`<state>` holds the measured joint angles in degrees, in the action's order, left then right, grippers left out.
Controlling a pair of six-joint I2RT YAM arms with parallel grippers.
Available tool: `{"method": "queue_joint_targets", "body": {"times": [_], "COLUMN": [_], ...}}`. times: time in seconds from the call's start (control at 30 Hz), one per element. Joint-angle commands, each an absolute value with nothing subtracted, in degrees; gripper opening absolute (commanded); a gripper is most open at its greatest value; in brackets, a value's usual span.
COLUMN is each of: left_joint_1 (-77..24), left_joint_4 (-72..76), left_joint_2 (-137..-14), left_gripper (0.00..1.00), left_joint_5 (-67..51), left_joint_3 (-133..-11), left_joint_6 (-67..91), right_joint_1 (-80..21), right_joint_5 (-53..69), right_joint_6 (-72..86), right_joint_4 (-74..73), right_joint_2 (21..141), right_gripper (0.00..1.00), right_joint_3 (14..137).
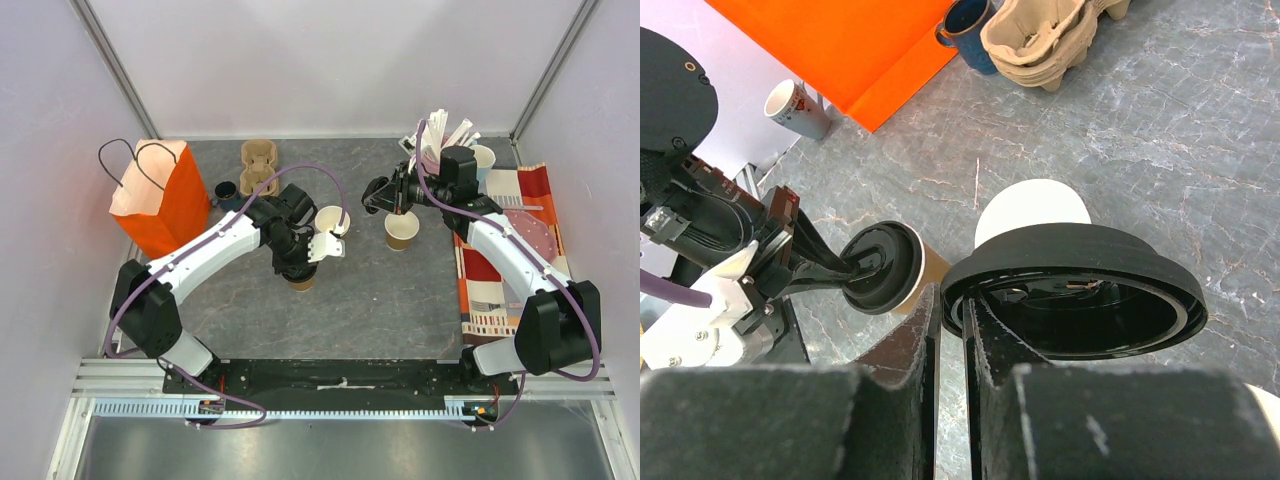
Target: Pack the takeout coffee
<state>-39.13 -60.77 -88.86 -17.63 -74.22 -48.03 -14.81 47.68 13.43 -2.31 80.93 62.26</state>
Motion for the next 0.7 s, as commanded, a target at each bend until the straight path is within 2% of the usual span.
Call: {"method": "queue_joint_targets", "body": {"times": [0.0, 0.23, 0.33, 0.37, 0.67], "left_joint_1": [-39.55, -39.64, -39.64, -39.64, -39.55], "left_joint_4": [-60.65, -60.55, -61.43, -61.70, -64.60], "left_joint_2": [-89.56, -90.09, -89.91, -89.83, -89.21], "left_gripper": [0.02, 0.02, 0.16, 0.24, 0.53], "left_joint_5": [-17.49, -16.96, -17.14, -17.31, -17.23], "left_joint_3": [-73.92, -74.00, -74.96, -75.23, -78.48], "left_joint_6": [-50.54, -50.62, -50.80, -50.45, -50.71], "right_joint_1": [-14.50, -14.50, -14.50, -14.59, -14.50], "right_joint_5": [48.60, 48.87, 48.87, 48.95, 50.53], "right_joint_6": [12.39, 12.48, 12.57, 12.57, 11.87], "right_joint_4": [-1.23, -1.32, -1.23, -1.23, -1.32], "right_joint_2": [79.45, 79.54, 79.72, 79.80, 80.07], "right_gripper": [0.00, 0.00, 0.00, 0.00, 0.00], "right_joint_3": [61.79, 61.79, 61.87, 62.05, 62.66]}}
